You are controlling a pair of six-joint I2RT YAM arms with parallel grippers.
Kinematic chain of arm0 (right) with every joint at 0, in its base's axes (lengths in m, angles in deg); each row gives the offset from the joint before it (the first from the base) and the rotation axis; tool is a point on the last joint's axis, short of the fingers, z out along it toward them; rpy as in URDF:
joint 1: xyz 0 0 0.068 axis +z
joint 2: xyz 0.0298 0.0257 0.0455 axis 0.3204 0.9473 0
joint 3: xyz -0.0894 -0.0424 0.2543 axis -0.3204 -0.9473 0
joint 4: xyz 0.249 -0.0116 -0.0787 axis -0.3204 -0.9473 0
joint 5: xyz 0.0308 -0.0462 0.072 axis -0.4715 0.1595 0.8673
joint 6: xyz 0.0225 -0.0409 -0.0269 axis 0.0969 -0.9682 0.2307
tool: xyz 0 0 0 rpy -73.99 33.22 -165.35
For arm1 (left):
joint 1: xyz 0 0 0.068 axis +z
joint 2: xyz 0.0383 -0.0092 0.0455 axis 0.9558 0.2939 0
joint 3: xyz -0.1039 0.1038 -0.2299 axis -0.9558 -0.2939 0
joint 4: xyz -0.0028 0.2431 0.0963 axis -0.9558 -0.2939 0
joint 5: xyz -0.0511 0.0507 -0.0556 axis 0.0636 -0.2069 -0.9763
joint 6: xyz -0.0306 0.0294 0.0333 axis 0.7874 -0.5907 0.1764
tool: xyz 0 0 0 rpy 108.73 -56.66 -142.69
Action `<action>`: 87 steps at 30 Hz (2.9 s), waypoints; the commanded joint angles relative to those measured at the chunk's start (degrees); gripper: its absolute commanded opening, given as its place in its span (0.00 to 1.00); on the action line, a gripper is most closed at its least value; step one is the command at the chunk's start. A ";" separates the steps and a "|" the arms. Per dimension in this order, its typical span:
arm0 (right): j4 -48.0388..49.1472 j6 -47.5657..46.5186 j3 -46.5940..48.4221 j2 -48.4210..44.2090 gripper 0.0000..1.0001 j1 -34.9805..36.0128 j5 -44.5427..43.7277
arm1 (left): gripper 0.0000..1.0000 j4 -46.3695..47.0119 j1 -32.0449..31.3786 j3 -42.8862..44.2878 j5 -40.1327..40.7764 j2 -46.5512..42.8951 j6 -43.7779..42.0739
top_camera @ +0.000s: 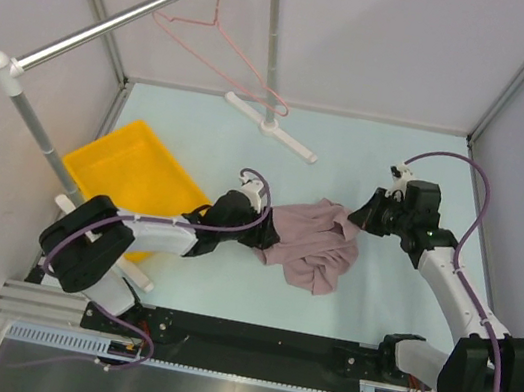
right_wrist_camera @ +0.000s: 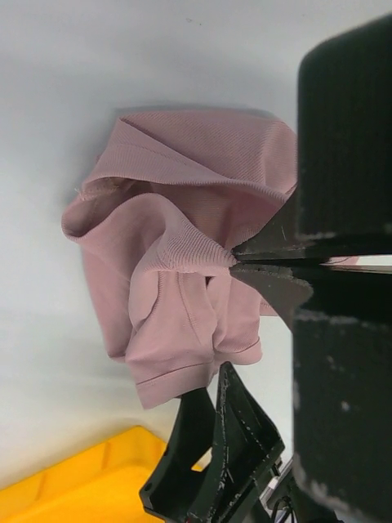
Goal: Place the tank top on the hanger
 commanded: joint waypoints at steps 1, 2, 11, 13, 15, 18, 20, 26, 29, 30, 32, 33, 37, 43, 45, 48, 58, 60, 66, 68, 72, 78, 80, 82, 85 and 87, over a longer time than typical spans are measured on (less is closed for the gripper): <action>0.93 0.50 0.60 -1.13 0.00 -0.27 1.45 | 0.57 3.52 -0.31 3.33 -0.47 2.03 -3.01; 0.84 0.50 0.69 -1.22 0.00 -0.27 1.80 | 0.54 3.17 -0.31 3.51 -0.47 2.64 -3.11; -8.80 -1.42 10.51 -6.04 0.00 -0.27 1.02 | 0.00 -7.89 -0.31 9.47 -0.75 -4.72 -5.47; -11.54 -2.04 17.19 -7.63 0.00 -0.18 -0.82 | 0.00 -14.46 -0.23 15.27 0.93 -11.31 -7.76; -14.53 -2.83 24.46 -9.12 0.00 -0.18 -1.88 | 0.00 -18.00 -0.05 22.38 1.20 -16.66 -9.34; -17.26 -3.27 34.83 -9.48 0.00 -0.18 -3.64 | 0.00 -24.69 1.09 31.62 0.15 -21.16 -9.61; -17.97 -3.45 39.78 -9.39 0.00 -0.18 -4.08 | 0.00 -26.54 2.93 37.23 -3.18 -22.57 -8.13; -18.67 -3.89 56.92 -10.09 0.00 -0.18 -5.75 | 0.01 -28.74 5.31 49.45 -8.11 -26.44 -5.40; -20.07 -3.80 64.74 -11.32 0.00 -0.09 -5.93 | 0.02 -29.62 5.31 53.77 -9.78 -28.20 -4.17; -20.60 -3.63 66.24 -11.59 0.00 -0.18 -5.76 | 0.02 -29.97 5.23 54.66 -10.14 -28.73 -4.08; -20.86 -3.45 70.36 -12.29 0.00 -0.18 -5.49 | 0.03 -30.76 5.31 57.28 -10.31 -29.61 -3.99; -21.39 -3.36 71.52 -12.20 0.00 -0.18 -5.14 | 0.03 -31.37 5.31 58.08 -10.14 -29.87 -4.25; -21.66 -3.28 73.64 -10.98 0.00 -0.09 -4.52 | 0.06 -33.83 5.22 61.25 -8.47 -29.09 -5.48; -20.26 -2.40 63.38 -7.99 0.00 -0.09 -3.82 | 0.05 -33.67 5.31 60.82 -13.38 -22.50 -3.99; -19.20 -2.48 57.42 -8.07 0.00 -0.36 -5.83 | 0.04 -32.27 5.23 60.03 -14.44 -19.26 -3.64; -17.28 -2.66 52.65 -7.64 0.00 -2.11 -7.69 | 0.04 -31.99 5.31 60.64 -16.37 -12.95 -3.63; -1.28 4.89 51.57 8.24 0.00 -20.29 6.10 | 0.01 -38.84 8.82 98.60 -20.77 17.46 -6.63; 0.57 5.95 57.71 12.12 0.00 -22.23 8.83 | 0.00 -38.68 10.75 108.23 -24.09 26.87 -4.97; 0.40 6.75 67.42 14.79 0.00 -27.87 13.32 | 0.00 -22.50 14.54 109.96 -30.00 28.51 0.86; 2.58 5.87 62.68 8.76 0.00 -27.69 12.97 | 0.00 -20.67 14.54 102.24 -31.48 25.33 -3.36; 5.85 6.66 39.32 -3.98 0.00 -25.94 10.60 | 0.00 -20.48 14.19 79.95 -32.99 13.41 -10.65; -3.88 8.66 6.35 -18.78 0.00 -18.31 -0.03 | 0.06 -20.21 10.42 39.94 -27.64 1.51 -18.57; -8.71 10.78 -0.14 -22.56 0.12 -15.32 -1.88 | 0.23 -22.22 9.01 29.82 -25.01 -2.79 -18.49; -12.50 13.07 -1.94 -26.33 0.40 -10.05 -4.76 | 0.62 -22.76 6.38 21.41 -22.98 -6.74 -17.61; -17.69 13.78 -1.69 -30.64 1.00 -3.90 -10.13 | 0.99 -25.22 2.86 14.88 -15.43 -14.65 -14.80; -20.59 12.55 1.38 -31.54 1.00 -2.56 -11.37 | 0.99 -26.45 2.15 13.10 -11.05 -20.54 -13.05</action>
